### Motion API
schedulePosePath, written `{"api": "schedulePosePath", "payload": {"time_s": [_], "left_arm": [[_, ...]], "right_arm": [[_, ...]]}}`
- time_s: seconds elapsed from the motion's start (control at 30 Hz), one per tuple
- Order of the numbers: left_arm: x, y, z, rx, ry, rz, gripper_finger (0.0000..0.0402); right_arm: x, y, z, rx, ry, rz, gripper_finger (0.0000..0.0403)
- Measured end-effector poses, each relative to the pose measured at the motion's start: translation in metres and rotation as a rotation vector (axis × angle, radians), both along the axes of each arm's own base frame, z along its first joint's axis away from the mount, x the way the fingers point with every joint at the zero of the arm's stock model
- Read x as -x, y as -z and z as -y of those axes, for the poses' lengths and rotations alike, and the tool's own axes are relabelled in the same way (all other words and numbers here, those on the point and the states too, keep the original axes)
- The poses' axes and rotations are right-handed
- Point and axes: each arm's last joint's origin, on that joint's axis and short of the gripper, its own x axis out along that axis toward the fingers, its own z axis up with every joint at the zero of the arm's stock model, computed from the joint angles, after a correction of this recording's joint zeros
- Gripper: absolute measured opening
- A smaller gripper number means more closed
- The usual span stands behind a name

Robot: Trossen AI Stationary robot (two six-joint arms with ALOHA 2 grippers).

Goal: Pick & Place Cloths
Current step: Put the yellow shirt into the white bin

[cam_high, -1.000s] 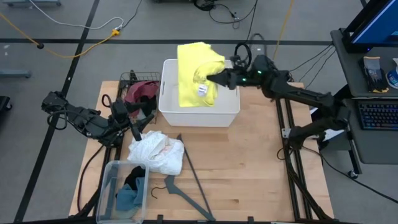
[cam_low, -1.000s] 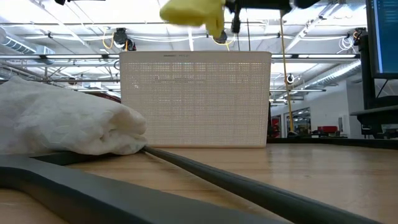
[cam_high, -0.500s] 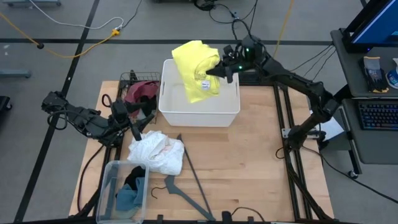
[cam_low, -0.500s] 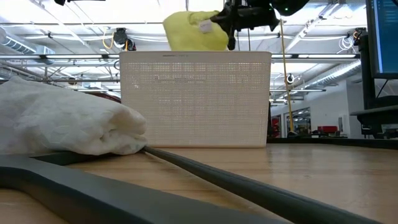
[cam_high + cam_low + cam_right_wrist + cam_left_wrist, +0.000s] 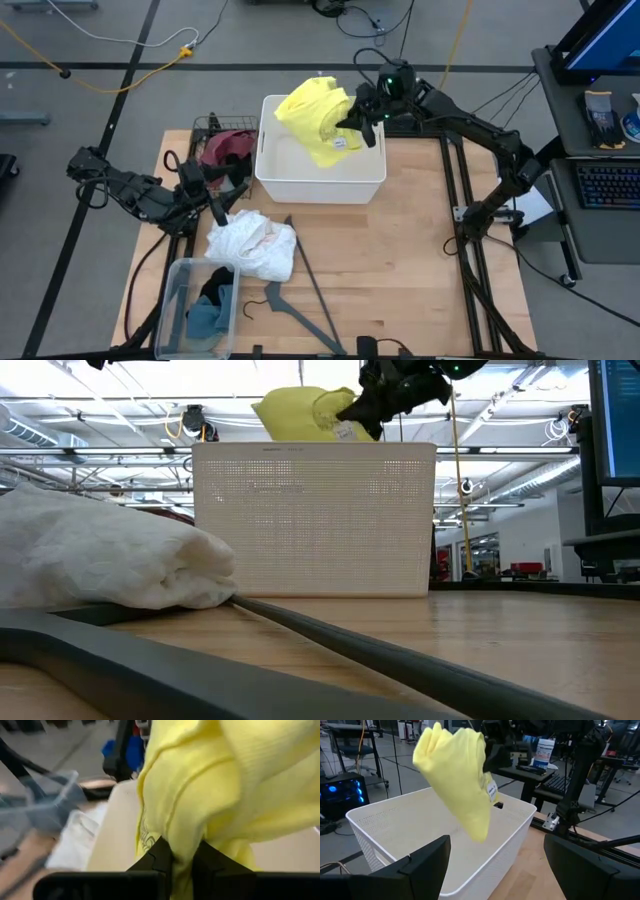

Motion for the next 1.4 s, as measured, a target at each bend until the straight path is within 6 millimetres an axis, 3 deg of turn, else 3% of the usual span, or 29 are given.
{"api": "schedulePosePath", "payload": {"time_s": [0.2,0.57,0.93,1.17,1.4], "left_arm": [[0.000,-0.002,0.000,0.006,0.001,0.018,0.0326],[-0.001,-0.003,0.001,0.013,0.024,0.022,0.0326],[-0.001,-0.002,0.001,0.017,0.027,0.023,0.0326],[-0.001,-0.003,0.001,0.018,0.027,0.024,0.0326],[-0.001,-0.002,0.001,0.018,0.027,0.024,0.0326]], "right_arm": [[-0.005,0.013,-0.002,0.151,0.043,-0.112,0.0026],[-0.026,0.060,0.014,0.171,0.026,-0.307,0.0026],[-0.055,0.065,0.017,0.276,-0.063,-0.577,0.0026],[-0.074,0.095,0.021,0.286,-0.143,-0.685,0.0026],[-0.080,0.115,0.028,0.333,-0.134,-0.769,0.0026]]}}
